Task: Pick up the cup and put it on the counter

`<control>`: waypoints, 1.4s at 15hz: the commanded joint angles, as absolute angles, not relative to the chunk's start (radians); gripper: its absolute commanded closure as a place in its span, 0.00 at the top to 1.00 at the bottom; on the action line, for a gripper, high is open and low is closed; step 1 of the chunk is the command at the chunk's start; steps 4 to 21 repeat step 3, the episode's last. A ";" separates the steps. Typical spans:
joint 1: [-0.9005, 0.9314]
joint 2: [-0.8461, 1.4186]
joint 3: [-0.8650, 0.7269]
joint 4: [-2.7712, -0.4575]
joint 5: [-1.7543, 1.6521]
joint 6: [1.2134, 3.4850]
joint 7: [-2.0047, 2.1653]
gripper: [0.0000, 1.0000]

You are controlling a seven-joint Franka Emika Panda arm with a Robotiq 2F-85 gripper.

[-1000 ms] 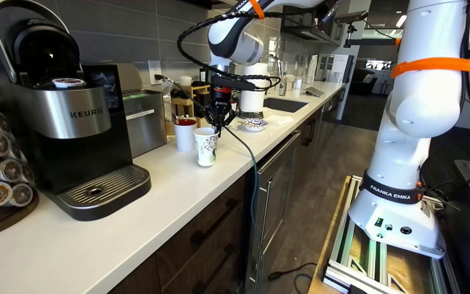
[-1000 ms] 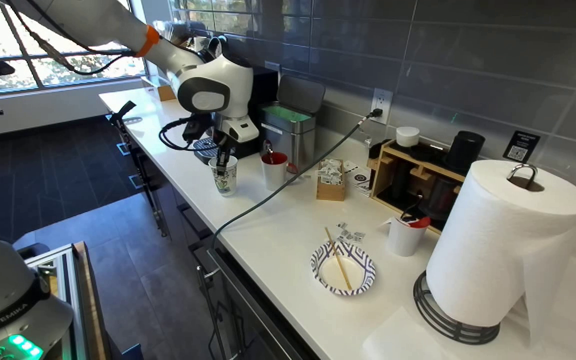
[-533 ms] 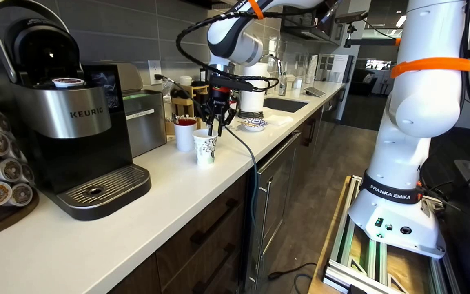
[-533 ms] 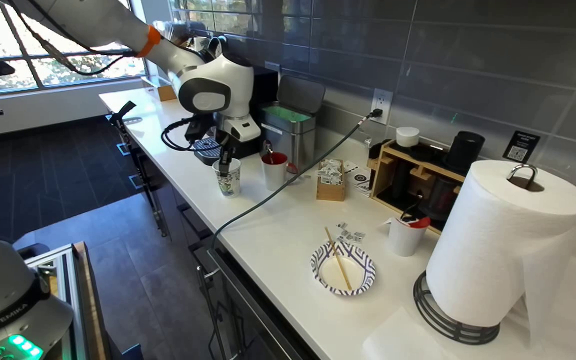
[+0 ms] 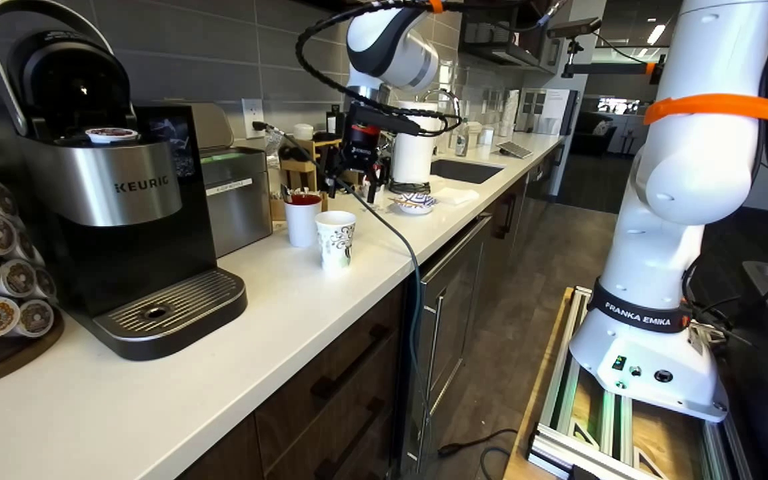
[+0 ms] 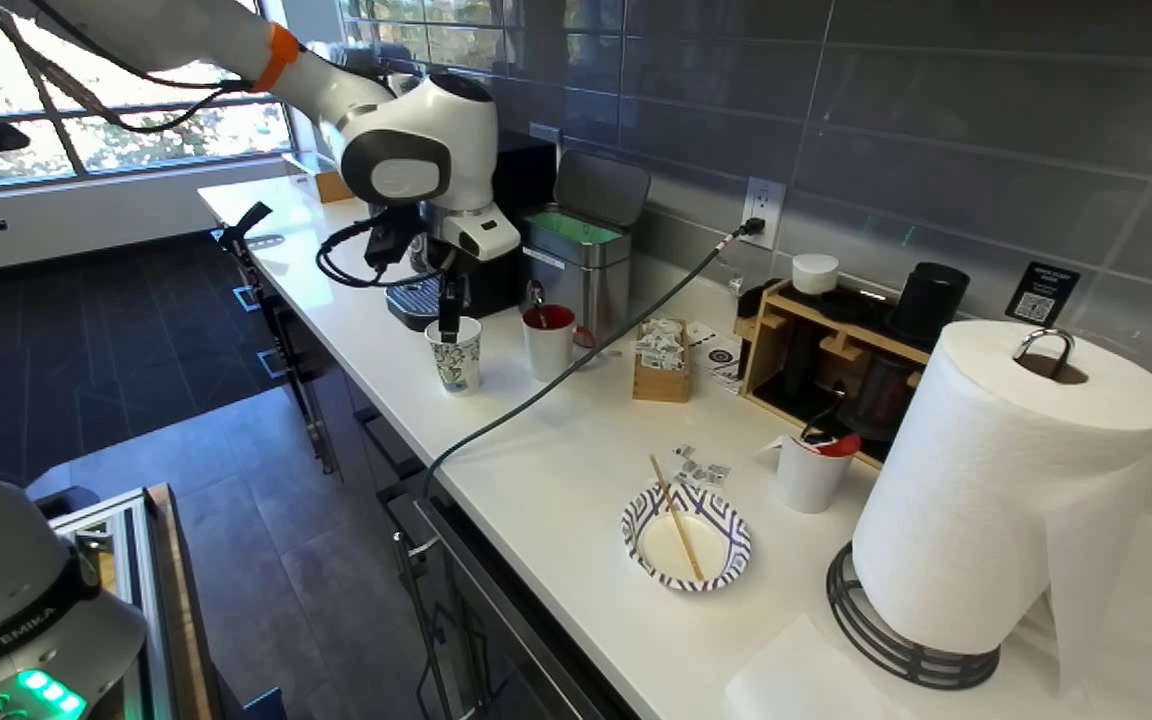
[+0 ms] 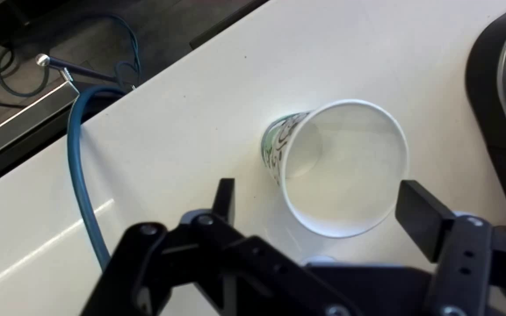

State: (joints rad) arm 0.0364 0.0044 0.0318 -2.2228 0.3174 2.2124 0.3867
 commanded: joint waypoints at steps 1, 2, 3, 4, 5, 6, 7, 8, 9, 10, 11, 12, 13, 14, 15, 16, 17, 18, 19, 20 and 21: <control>0.024 -0.177 0.023 -2.350 0.225 2.201 0.284 1.00; 0.021 -0.211 0.022 -2.370 0.201 2.190 0.239 1.00; 0.025 -0.107 0.027 -2.283 0.247 2.205 0.302 1.00; 0.025 -0.107 0.027 -2.283 0.247 2.205 0.302 1.00; 0.025 -0.107 0.027 -2.283 0.247 2.205 0.302 1.00; 0.025 -0.107 0.027 -2.283 0.247 2.205 0.302 1.00; 0.025 -0.107 0.027 -2.283 0.247 2.205 0.302 1.00; 0.025 -0.107 0.027 -2.283 0.247 2.205 0.302 1.00; 0.025 -0.107 0.027 -2.283 0.247 2.205 0.302 1.00; 0.025 -0.107 0.027 -2.283 0.247 2.205 0.302 1.00; 0.025 -0.107 0.027 -2.283 0.247 2.205 0.302 1.00; 0.025 -0.107 0.027 -2.283 0.247 2.205 0.302 1.00; 0.025 -0.107 0.027 -2.283 0.247 2.205 0.302 1.00; 0.025 -0.107 0.027 -2.283 0.247 2.205 0.302 1.00; 0.025 -0.107 0.027 -2.283 0.247 2.205 0.302 1.00; 0.025 -0.107 0.027 -2.283 0.247 2.205 0.302 1.00; 0.025 -0.107 0.027 -2.283 0.247 2.205 0.302 1.00; 0.025 -0.107 0.027 -2.283 0.247 2.205 0.302 1.00; 0.025 -0.107 0.027 -2.283 0.247 2.205 0.302 1.00; 0.025 -0.107 0.027 -2.283 0.247 2.205 0.302 1.00; 0.025 -0.107 0.027 -2.283 0.247 2.205 0.302 1.00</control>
